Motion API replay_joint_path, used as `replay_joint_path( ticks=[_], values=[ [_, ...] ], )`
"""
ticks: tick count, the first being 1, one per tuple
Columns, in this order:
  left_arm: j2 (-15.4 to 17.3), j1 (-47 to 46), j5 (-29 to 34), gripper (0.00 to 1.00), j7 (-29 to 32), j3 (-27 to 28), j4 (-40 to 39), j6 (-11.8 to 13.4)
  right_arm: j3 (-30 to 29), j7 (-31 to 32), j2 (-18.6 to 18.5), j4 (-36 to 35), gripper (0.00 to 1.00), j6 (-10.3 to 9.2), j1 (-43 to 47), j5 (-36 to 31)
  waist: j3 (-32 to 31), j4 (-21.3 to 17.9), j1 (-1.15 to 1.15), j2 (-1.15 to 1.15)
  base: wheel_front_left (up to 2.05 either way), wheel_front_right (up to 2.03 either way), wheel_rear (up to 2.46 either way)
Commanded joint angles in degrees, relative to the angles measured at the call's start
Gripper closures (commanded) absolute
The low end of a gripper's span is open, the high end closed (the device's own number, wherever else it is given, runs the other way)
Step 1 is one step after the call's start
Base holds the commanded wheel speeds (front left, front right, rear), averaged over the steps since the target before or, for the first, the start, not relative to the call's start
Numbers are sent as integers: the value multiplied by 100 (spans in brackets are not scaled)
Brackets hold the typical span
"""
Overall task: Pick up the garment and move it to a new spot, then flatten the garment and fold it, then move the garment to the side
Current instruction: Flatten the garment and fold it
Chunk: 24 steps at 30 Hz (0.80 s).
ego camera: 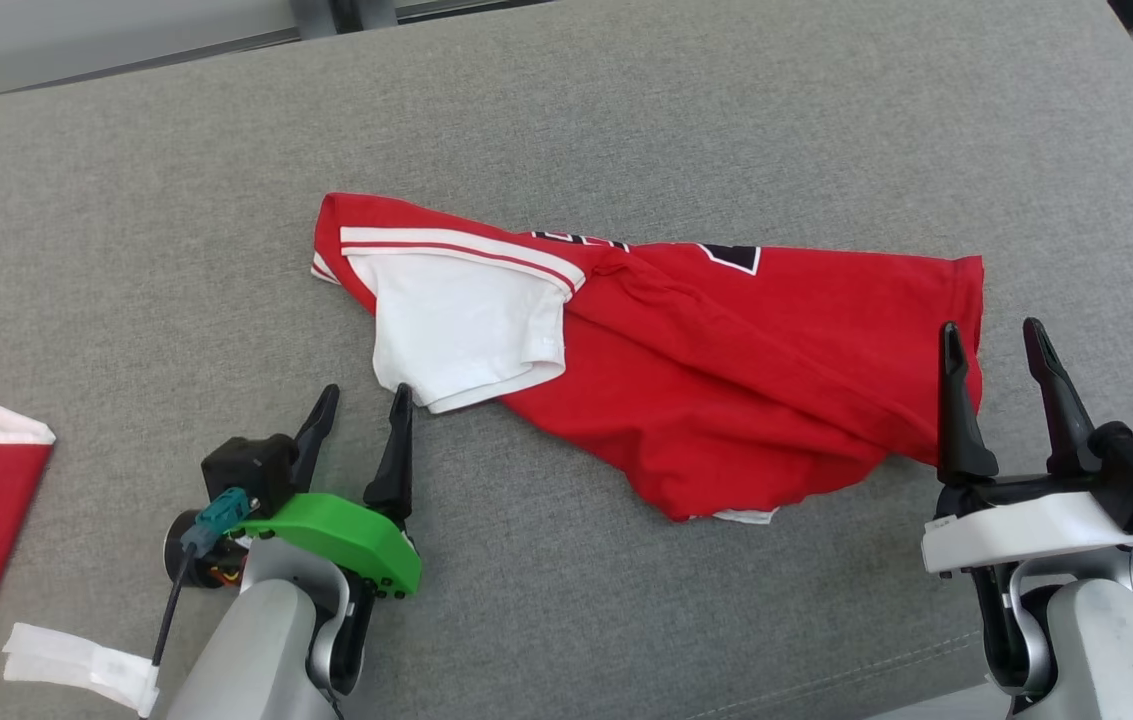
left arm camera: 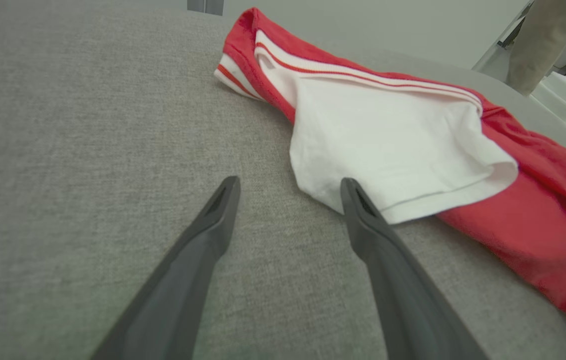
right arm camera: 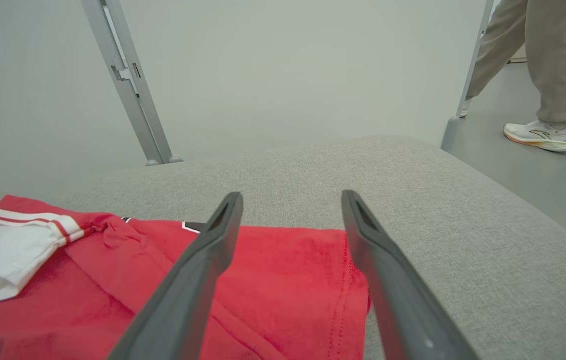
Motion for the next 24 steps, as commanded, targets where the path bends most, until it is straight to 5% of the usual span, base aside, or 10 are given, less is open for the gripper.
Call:
replay_joint_path(
  ticks=[1, 14, 16, 17, 24],
  values=[
    [-15, -134, 80, 0, 0, 36, 82, -57, -26, -1, -11, 17, 0, -9, -10, 4, 14, -63, 0, 0, 0, 0, 0],
    [-190, -489, 395, 0, 18, -108, 989, -268, -44, -1, -11, 56, 0, -8, -17, 53, 71, -222, 0, 0, 0, 0, 0],
    [-198, -525, 457, 72, 18, -160, 968, -297, -54, -1, -10, 46, 0, -8, -24, 37, 76, -212, 0, 0, 0, 0, 0],
    [-198, -535, 526, 100, 17, -188, 945, -302, -58, -1, -10, 43, 0, -8, -25, 30, 75, -207, 0, 0, 0, 0, 0],
    [-120, -252, 774, 100, 3, -130, 235, -335, -62, -1, -10, 53, 0, -8, 96, 41, 11, -165, 0, 0, 0, 0, 0]
  ],
)
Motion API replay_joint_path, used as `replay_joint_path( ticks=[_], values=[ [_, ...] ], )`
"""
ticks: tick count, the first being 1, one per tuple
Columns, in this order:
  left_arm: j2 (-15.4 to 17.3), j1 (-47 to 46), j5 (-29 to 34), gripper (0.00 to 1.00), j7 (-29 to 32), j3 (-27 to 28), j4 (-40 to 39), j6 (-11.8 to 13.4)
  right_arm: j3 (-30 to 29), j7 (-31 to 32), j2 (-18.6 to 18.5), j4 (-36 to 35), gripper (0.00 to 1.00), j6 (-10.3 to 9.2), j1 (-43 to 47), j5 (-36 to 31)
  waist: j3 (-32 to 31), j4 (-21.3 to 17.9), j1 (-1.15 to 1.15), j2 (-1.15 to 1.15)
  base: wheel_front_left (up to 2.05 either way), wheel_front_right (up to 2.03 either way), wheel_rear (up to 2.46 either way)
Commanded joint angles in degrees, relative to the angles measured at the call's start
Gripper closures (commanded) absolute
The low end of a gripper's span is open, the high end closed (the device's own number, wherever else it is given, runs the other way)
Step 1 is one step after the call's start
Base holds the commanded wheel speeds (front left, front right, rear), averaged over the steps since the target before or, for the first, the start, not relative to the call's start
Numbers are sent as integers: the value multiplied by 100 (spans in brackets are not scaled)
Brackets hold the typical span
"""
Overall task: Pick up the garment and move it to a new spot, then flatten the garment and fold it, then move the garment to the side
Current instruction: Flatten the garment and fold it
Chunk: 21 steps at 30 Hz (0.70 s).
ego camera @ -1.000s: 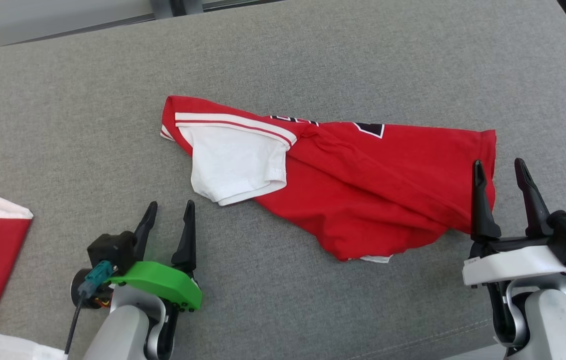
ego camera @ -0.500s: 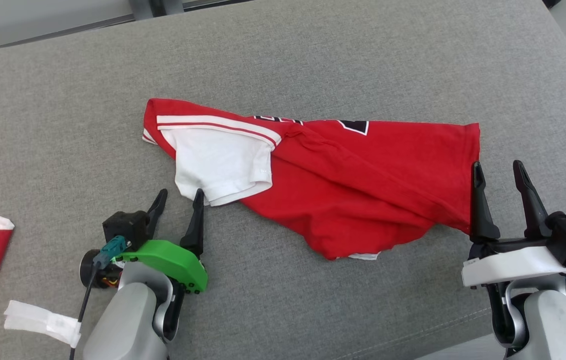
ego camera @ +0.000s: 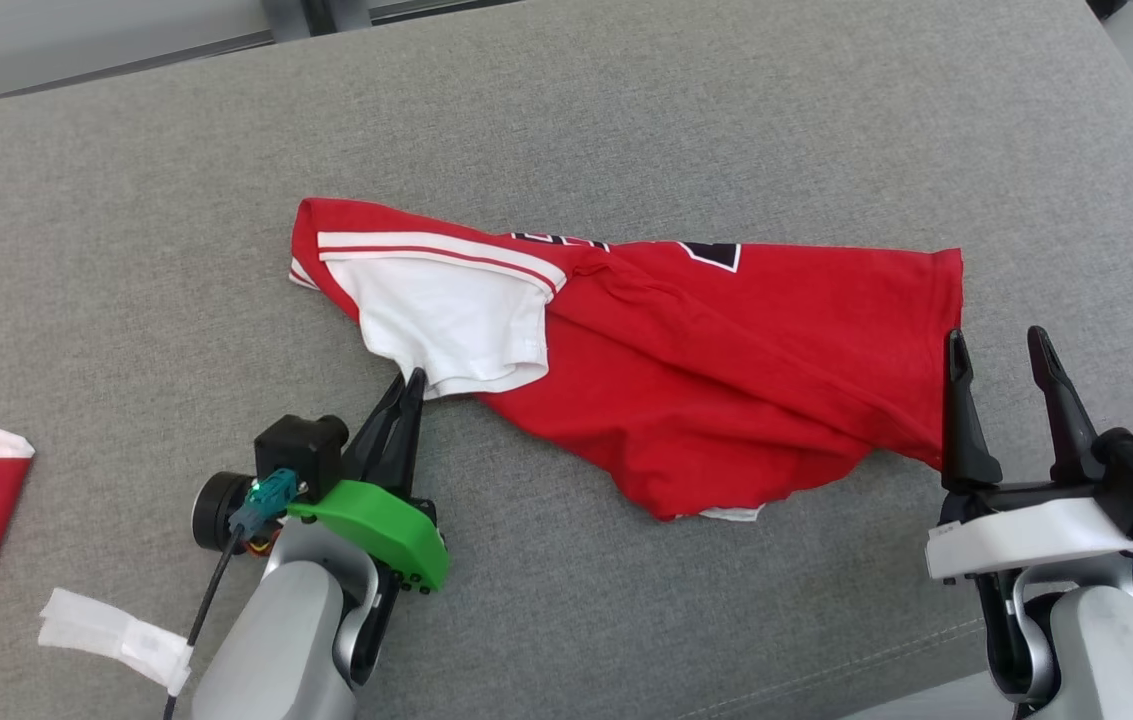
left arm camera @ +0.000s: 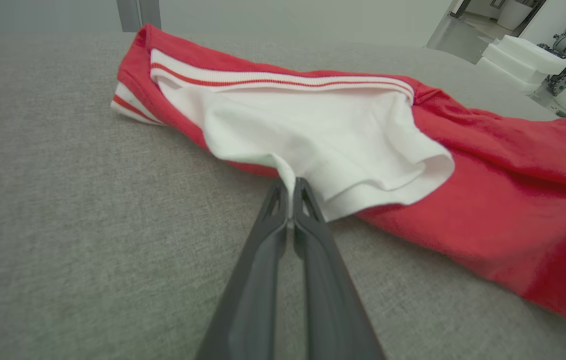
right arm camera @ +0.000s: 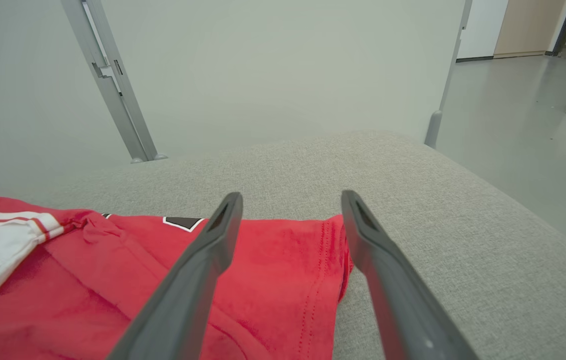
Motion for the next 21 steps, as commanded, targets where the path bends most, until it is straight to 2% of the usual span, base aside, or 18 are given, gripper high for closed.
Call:
replay_joint_path(
  ticks=[1, 5, 10, 18, 21],
  values=[
    [38, 147, 58, 100, 6, 80, -173, -10, -9, -1, -9, -10, 0, -8, 104, 5, -26, 12, 0, 0, 0, 0, 0],
    [59, 518, 116, 100, 6, 417, -976, 61, -43, -1, -9, -26, 0, -9, 341, 121, -55, 49, 0, 0, 0, 0, 0],
    [106, 959, 126, 100, 6, 834, -1870, 101, -70, -1, -8, 118, 0, -8, 724, 1056, -74, 72, 0, 0, 0, 0, 0],
    [221, 1181, 233, 100, 6, 1042, -2246, 138, 227, -1, -5, 575, 0, -8, 535, 2742, -10, 11, 0, 0, 0, 0, 0],
    [260, 1164, 347, 100, 6, 1046, -2258, 165, 461, -1, -3, 641, 0, -8, 506, 2845, 5, 31, 0, 0, 0, 0, 0]
  ],
)
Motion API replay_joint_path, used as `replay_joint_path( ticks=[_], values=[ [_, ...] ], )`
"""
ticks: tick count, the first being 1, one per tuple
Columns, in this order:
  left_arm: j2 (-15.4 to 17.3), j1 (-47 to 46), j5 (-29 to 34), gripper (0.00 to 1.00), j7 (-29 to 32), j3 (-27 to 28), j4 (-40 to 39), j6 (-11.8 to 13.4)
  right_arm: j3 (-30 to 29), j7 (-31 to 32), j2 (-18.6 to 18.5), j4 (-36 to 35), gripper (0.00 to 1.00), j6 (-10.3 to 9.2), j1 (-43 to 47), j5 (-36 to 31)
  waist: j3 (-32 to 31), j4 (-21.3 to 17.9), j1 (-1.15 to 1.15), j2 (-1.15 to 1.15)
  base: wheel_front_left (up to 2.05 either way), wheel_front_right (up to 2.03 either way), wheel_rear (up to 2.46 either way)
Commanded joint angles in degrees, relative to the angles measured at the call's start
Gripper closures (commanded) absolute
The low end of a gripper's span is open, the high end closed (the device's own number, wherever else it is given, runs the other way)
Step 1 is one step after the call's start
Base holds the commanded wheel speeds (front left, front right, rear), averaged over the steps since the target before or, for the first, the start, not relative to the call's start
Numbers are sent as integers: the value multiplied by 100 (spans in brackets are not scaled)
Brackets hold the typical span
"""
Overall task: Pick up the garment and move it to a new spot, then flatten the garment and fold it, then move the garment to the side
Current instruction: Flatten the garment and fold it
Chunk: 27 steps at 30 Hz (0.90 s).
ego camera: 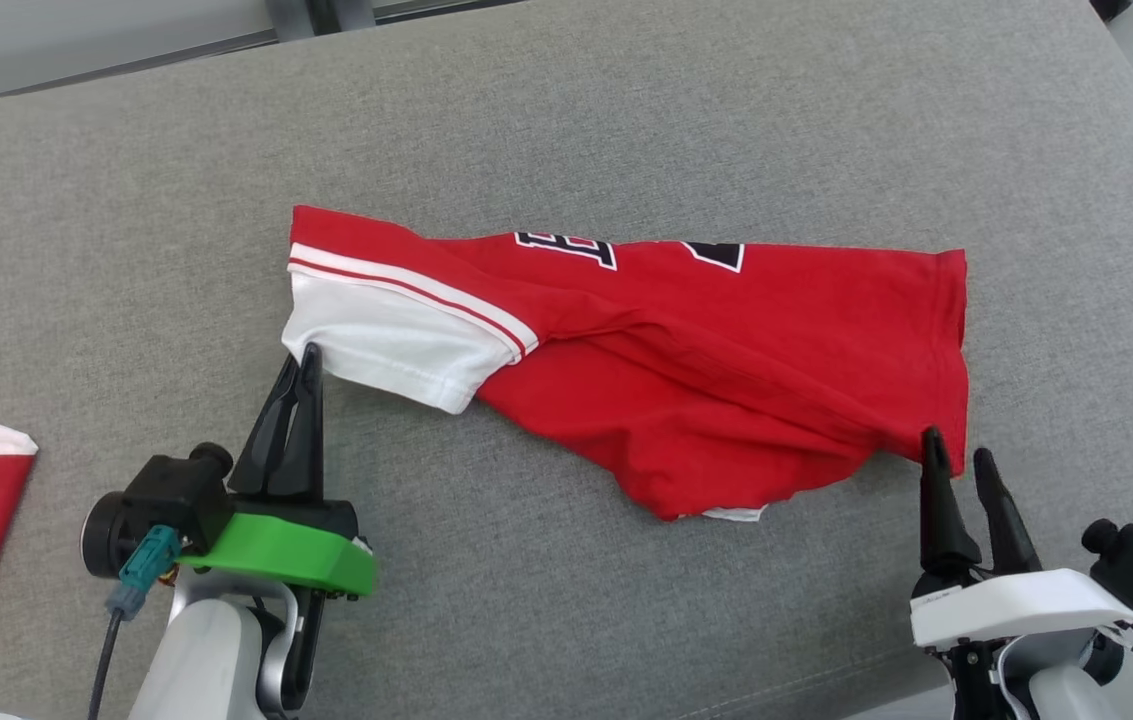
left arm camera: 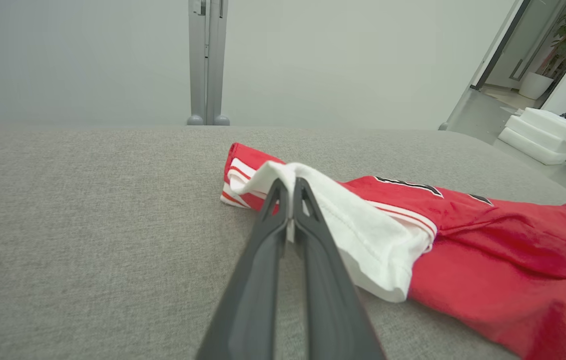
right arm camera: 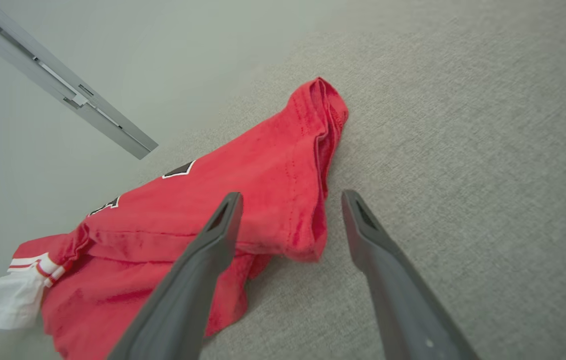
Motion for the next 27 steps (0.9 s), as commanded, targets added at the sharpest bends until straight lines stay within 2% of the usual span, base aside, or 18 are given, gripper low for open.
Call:
replay_joint_path(
  ticks=[1, 2, 3, 4, 5, 7, 8, 13, 20, 27],
  values=[
    [52, 68, 82, 100, 6, 12, -12, 38, 45, -1, -10, 41, 0, -8, -40, 60, 8, 18, 0, 0, 0, 0, 0],
    [38, 77, 91, 100, 6, 18, -15, 37, 86, -1, -10, 58, 0, -8, -36, 64, 9, 28, 0, 0, 0, 0, 0],
    [20, 86, 84, 100, 6, 28, -19, 34, 137, -1, -1, 96, 23, -8, -19, 104, 8, 41, 0, 0, 0, 0, 0],
    [12, 92, 90, 100, 6, 30, -20, 32, 153, -1, 0, 108, 34, -8, -14, 97, 9, 52, 0, 0, 0, 0, 0],
    [3, 92, 110, 100, 6, 30, -19, 28, 182, -1, -3, 134, 40, -8, -15, 73, 9, 65, 0, 0, 0, 0, 0],
    [-15, 83, 128, 100, 6, 31, -17, 21, 199, -1, -3, 157, 67, -8, -25, 12, 7, 85, 0, 0, 0, 0, 0],
    [-23, 78, 138, 100, 6, 36, -19, 16, 189, -1, -4, 164, 100, -8, -33, 13, 5, 95, 0, 0, 0, 0, 0],
    [-56, 18, 111, 100, 6, 121, -162, -11, 121, -1, -8, 19, 100, -8, -51, -167, -3, 137, 0, 0, 0, 0, 0],
    [-76, -372, -466, 100, 4, 292, -991, -149, -123, -1, -22, -1009, 100, -7, -297, -581, 18, 173, 0, 0, 0, 0, 0],
    [197, -1241, -1308, 100, 609, 341, -1819, -197, -149, -1, -490, -1712, 100, -7, -1045, -1024, 54, 164, 0, 0, 0, 0, 0]
  ],
)
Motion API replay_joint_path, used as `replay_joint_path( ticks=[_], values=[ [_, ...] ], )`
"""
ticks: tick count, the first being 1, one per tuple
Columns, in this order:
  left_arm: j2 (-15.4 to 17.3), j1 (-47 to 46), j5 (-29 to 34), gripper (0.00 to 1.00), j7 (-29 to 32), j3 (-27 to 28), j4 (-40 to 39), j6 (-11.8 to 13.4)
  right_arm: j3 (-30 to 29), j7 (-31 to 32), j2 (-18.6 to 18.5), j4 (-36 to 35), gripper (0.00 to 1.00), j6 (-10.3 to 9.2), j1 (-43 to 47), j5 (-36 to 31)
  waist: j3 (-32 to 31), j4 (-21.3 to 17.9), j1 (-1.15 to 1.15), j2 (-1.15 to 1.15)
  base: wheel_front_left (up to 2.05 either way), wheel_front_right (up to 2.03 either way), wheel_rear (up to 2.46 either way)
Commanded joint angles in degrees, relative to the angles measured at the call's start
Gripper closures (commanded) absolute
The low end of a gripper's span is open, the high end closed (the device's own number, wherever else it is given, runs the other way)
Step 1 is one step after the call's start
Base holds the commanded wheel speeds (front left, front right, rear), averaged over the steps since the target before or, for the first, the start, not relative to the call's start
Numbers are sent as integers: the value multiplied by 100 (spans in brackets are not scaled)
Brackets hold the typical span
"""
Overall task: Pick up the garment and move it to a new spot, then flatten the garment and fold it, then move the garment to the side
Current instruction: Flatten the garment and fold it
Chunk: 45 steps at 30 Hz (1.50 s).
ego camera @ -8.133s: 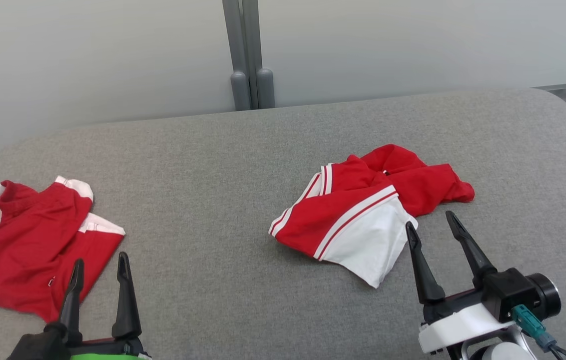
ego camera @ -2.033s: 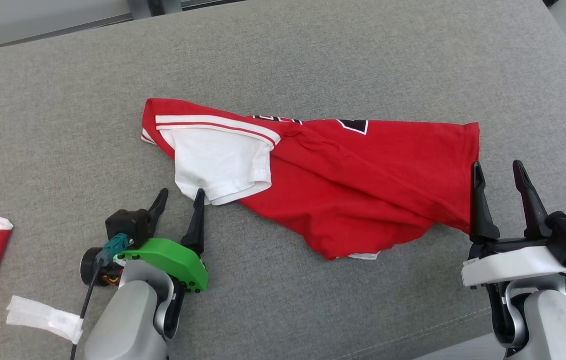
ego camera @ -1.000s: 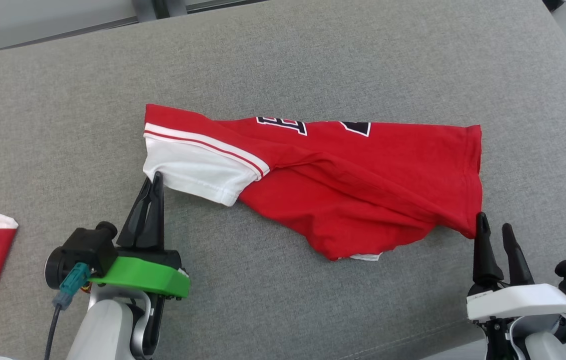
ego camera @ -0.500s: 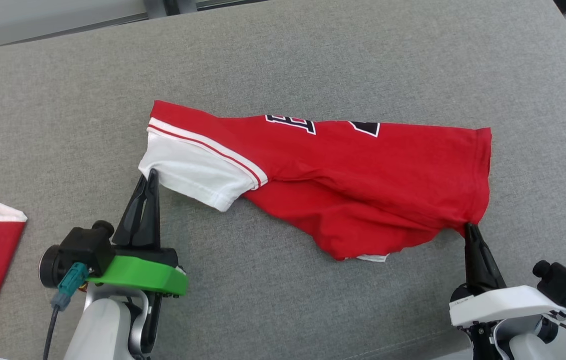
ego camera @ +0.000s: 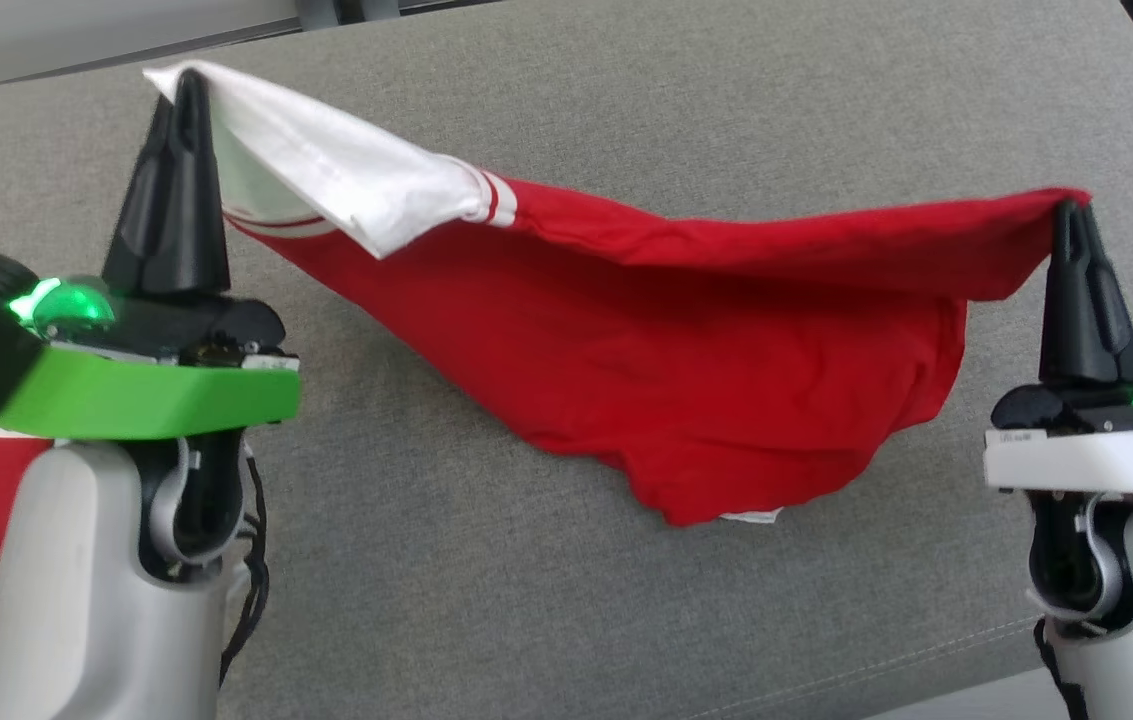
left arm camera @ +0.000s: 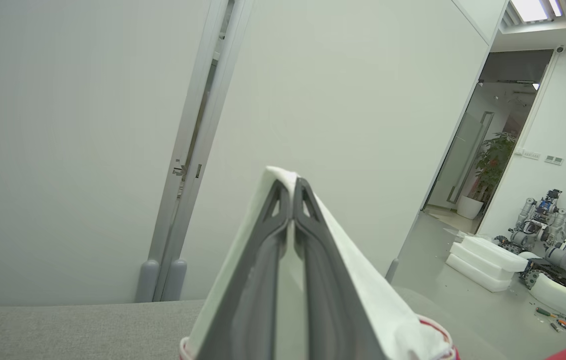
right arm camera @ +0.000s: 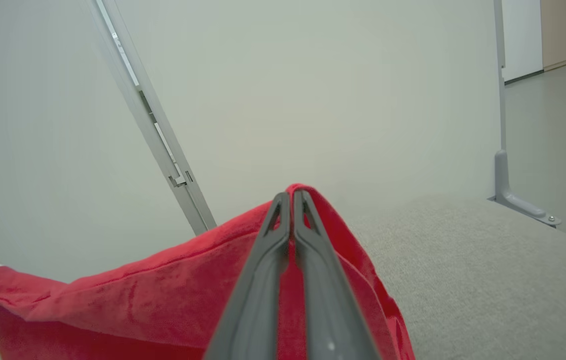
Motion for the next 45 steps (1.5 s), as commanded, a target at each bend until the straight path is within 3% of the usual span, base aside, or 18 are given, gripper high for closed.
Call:
replay_joint_path(
  ticks=[1, 7, 14, 19, 24, 28, 32, 37, 45],
  values=[
    [81, -249, -198, 100, 181, 60, -150, -36, 8, -1, -116, -60, 100, -6, -290, -66, 54, -1, 0, 0, 0, 0, 0],
    [343, -1540, -538, 100, 1043, 5, -417, -32, 172, -1, -654, 113, 100, -6, -1620, -40, 449, 88, 0, 0, 0, 0, 0],
    [614, -3837, -262, 100, 1395, -193, 432, -38, 633, -1, -1165, 907, 100, -5, -3740, -25, 1263, 278, 0, 0, 0, 0, 0],
    [747, -5663, 146, 100, 1120, -547, 1379, -38, 695, -1, -1405, 1703, 100, -7, -5407, -143, 1945, 420, 0, 0, 0, 0, 0],
    [705, -7312, 536, 100, 161, -919, 2387, -39, 612, -1, -1535, 2366, 100, -7, -6910, -161, 2528, 542, 0, 0, 0, 0, 0],
    [604, -8120, 484, 100, -467, -1105, 2809, -39, 645, -1, -1720, 2593, 100, -7, -7552, -248, 2971, 691, 0, 0, 0, 0, 0],
    [563, -7974, 55, 100, -572, -1307, 2723, -39, 784, -1, -1916, 2607, 100, -7, -7560, -216, 3329, 873, 0, 0, 0, 0, 0],
    [860, -7052, -692, 100, -577, -1478, 2177, -40, 749, -1, -2012, 2604, 100, -7, -7031, -118, 3480, 1031, 0, 0, 0, 0, 0],
    [1257, -4520, -1598, 100, -573, -1439, 1036, -40, 446, -1, -2126, 2013, 100, -7, -5500, 0, 2794, 1156, 0, 0, 0, 0, 0]
  ],
)
